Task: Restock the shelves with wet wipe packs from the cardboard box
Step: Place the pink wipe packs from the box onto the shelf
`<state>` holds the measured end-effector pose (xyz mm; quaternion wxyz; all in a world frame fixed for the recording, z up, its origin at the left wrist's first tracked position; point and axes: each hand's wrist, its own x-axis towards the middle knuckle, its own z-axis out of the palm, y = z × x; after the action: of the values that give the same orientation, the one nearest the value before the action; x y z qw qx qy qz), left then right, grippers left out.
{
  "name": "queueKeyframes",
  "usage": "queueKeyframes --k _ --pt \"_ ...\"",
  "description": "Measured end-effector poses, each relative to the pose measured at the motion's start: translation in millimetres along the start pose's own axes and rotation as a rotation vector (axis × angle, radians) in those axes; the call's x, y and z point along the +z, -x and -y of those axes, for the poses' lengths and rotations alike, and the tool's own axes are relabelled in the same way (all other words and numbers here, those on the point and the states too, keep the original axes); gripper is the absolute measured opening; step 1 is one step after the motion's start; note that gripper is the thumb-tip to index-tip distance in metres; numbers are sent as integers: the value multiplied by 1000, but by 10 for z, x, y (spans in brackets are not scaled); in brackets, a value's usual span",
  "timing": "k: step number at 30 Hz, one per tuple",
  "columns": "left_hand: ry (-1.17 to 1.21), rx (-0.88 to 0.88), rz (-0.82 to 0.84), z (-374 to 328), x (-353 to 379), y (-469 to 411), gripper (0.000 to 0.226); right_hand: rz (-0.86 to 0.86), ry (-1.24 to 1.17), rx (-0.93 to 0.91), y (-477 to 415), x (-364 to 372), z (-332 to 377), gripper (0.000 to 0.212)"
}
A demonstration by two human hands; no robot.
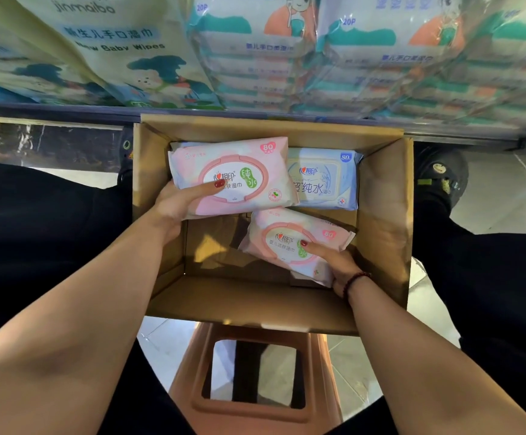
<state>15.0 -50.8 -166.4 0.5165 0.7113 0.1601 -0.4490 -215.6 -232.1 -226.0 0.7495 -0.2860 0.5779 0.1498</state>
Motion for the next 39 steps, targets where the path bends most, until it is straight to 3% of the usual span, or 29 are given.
queueKeyframes --k 14,20,27,29,32,34,37,39 --pt "64 -65 76 -8 32 136 62 17 17 -55 102 67 3 51" --pt "154 -73 2 -36 111 150 76 24 15 -105 226 39 44 46" --pt "157 44 -118 -144 176 405 53 52 122 -190 627 23 253 49" --pt "173 51 -143 -166 101 497 62 74 116 -198 773 19 310 47" --pt "251 53 -115 -227 -70 705 98 124 181 -263 1049 39 456 59" --pt "271 97 -80 -283 -221 789 112 150 245 -326 1274 45 601 55" --pt "267 200 7 -512 -301 1254 87 144 229 -434 1662 19 836 47" --pt "241 291 59 -691 -300 1511 66 168 220 -487 1845 12 989 61"
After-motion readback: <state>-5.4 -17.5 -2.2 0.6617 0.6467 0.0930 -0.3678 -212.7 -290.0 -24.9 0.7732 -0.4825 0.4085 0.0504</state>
